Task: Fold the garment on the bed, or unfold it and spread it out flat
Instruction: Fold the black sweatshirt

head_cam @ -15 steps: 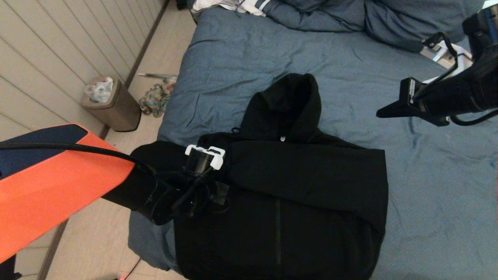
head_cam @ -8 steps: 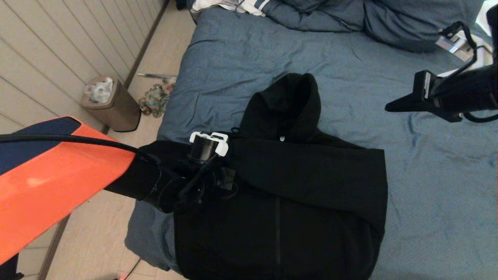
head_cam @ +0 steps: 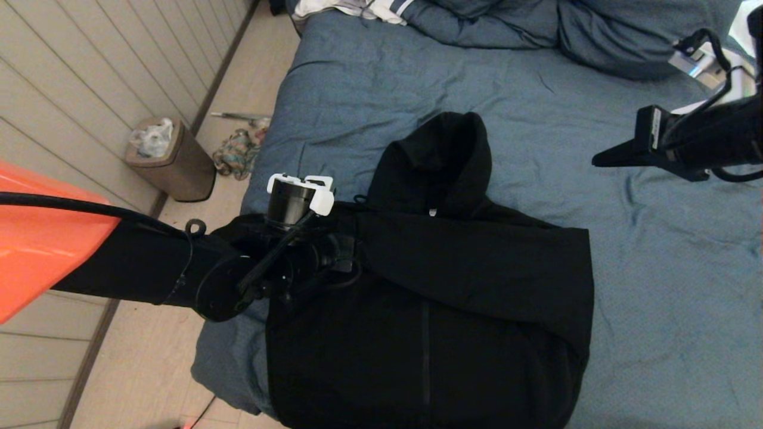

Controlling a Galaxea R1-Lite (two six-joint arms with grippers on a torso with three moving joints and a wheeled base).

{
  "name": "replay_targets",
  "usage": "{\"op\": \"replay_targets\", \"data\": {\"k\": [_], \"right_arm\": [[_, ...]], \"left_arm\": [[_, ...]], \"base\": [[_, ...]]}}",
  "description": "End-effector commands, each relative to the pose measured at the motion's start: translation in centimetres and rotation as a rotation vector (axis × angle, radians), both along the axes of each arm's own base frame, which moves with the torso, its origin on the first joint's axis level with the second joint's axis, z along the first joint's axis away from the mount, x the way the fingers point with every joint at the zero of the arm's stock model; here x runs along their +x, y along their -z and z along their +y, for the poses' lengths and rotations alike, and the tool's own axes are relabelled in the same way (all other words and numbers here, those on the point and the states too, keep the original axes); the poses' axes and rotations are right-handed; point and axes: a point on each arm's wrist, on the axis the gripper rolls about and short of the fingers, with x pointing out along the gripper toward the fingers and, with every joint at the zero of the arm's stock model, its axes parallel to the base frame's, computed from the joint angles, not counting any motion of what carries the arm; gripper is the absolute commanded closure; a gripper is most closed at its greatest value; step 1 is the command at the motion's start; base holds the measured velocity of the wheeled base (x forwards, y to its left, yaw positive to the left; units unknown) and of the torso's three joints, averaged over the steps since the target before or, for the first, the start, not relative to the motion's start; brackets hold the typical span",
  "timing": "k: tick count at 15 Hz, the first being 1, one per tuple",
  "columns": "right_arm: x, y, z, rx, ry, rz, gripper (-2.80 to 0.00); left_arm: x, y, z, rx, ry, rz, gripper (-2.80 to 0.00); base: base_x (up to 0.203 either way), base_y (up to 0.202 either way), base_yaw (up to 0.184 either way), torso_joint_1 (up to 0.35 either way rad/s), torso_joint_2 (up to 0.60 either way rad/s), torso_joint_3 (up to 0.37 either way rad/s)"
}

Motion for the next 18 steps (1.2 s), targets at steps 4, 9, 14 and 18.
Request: {"op": "replay_targets", "data": {"k": [4, 9, 14, 18], "right_arm": [[0.5, 0.5, 0.0, 0.0, -0.002, 0.019, 0.0], [0.7, 0.6, 0.0, 0.003, -0.009, 0.025, 0.0], [0.7, 0.6, -0.1, 0.013, -0.022, -0.006, 0.0], [-0.9, 0.8, -0.4, 0.035, 0.005, 0.008, 0.0]], "left_arm": [[0.2, -0.6, 0.3, -0.023, -0.019, -0.014, -2.8], [-3.6, -8.4, 3.3, -0.137, -0.018, -0.14, -2.8], [-7.2, -12.7, 8.6, -0.207, -0.093, -0.169, -2.8], [-5.3, -10.6, 15.1, -0.195, -0.265, -0.095, -2.8]], "base": [[0.0, 0.0, 0.0, 0.0, 0.0, 0.0], [0.0, 0.0, 0.0, 0.0, 0.0, 0.0], [0.0, 0.0, 0.0, 0.0, 0.0, 0.0], [0.0, 0.0, 0.0, 0.0, 0.0, 0.0]]}}
